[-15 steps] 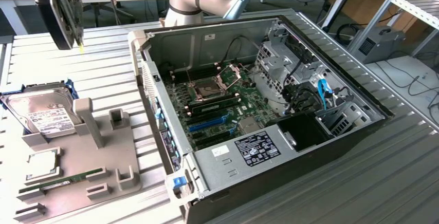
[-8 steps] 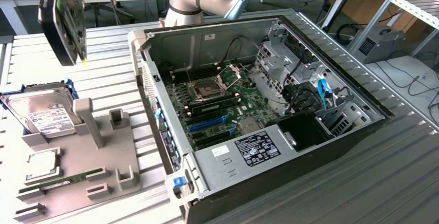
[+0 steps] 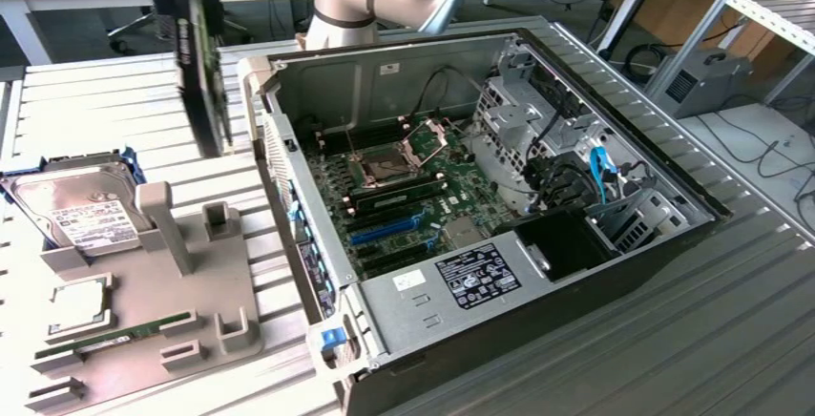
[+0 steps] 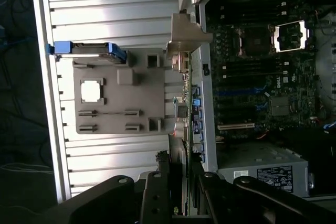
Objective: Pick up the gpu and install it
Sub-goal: 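Pick up the gpu and move the gpu toward the slot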
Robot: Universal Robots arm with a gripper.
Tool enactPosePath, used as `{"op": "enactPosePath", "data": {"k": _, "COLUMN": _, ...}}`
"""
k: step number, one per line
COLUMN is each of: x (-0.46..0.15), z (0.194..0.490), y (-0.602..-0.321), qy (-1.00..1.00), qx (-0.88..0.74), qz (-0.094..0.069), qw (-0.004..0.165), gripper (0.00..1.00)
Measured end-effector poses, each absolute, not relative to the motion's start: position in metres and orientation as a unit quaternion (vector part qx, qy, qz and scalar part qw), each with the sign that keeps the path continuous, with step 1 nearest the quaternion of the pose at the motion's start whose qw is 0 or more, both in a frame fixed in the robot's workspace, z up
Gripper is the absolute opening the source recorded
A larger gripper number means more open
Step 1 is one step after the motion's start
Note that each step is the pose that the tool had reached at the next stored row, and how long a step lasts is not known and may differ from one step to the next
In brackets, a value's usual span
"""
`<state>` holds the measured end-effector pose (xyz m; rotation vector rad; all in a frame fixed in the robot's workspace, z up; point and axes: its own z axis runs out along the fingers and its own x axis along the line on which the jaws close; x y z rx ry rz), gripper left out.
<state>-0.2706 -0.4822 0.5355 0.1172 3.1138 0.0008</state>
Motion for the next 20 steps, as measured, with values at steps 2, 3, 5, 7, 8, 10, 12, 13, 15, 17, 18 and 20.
{"op": "enactPosePath", "data": {"k": 2, "x": -0.264, "z": 0.532, "y": -0.484, "qy": 0.999, "qx": 0.038, "qz": 0.000, "qw": 0.013, "gripper": 0.26}}
{"op": "enactPosePath", "data": {"k": 3, "x": -0.262, "z": 0.530, "y": -0.484, "qy": 0.999, "qx": 0.038, "qz": 0.000, "qw": 0.013, "gripper": 0.26}}
{"op": "enactPosePath", "data": {"k": 5, "x": -0.258, "z": 0.526, "y": -0.485, "qy": 0.999, "qx": 0.038, "qz": 0.000, "qw": 0.013, "gripper": 0.26}}
{"op": "enactPosePath", "data": {"k": 7, "x": -0.253, "z": 0.522, "y": -0.486, "qy": 0.999, "qx": 0.038, "qz": 0.000, "qw": 0.013, "gripper": 0.26}}
{"op": "enactPosePath", "data": {"k": 8, "x": -0.251, "z": 0.520, "y": -0.487, "qy": 0.999, "qx": 0.038, "qz": 0.000, "qw": 0.013, "gripper": 0.26}}
{"op": "enactPosePath", "data": {"k": 10, "x": -0.246, "z": 0.517, "y": -0.487, "qy": 0.999, "qx": 0.038, "qz": 0.000, "qw": 0.013, "gripper": 0.26}}
{"op": "enactPosePath", "data": {"k": 12, "x": -0.242, "z": 0.513, "y": -0.487, "qy": 0.999, "qx": 0.038, "qz": 0.000, "qw": 0.013, "gripper": 0.26}}
{"op": "enactPosePath", "data": {"k": 13, "x": -0.240, "z": 0.511, "y": -0.487, "qy": 0.999, "qx": 0.038, "qz": 0.000, "qw": 0.013, "gripper": 0.26}}
{"op": "enactPosePath", "data": {"k": 15, "x": -0.236, "z": 0.508, "y": -0.488, "qy": 0.999, "qx": 0.038, "qz": 0.000, "qw": 0.013, "gripper": 0.26}}
{"op": "enactPosePath", "data": {"k": 17, "x": -0.233, "z": 0.504, "y": -0.488, "qy": 0.999, "qx": 0.038, "qz": 0.000, "qw": 0.013, "gripper": 0.26}}
{"op": "enactPosePath", "data": {"k": 18, "x": -0.231, "z": 0.502, "y": -0.488, "qy": 0.999, "qx": 0.038, "qz": 0.000, "qw": 0.013, "gripper": 0.26}}
{"op": "enactPosePath", "data": {"k": 20, "x": -0.227, "z": 0.499, "y": -0.488, "qy": 0.999, "qx": 0.038, "qz": 0.000, "qw": 0.013, "gripper": 0.26}}
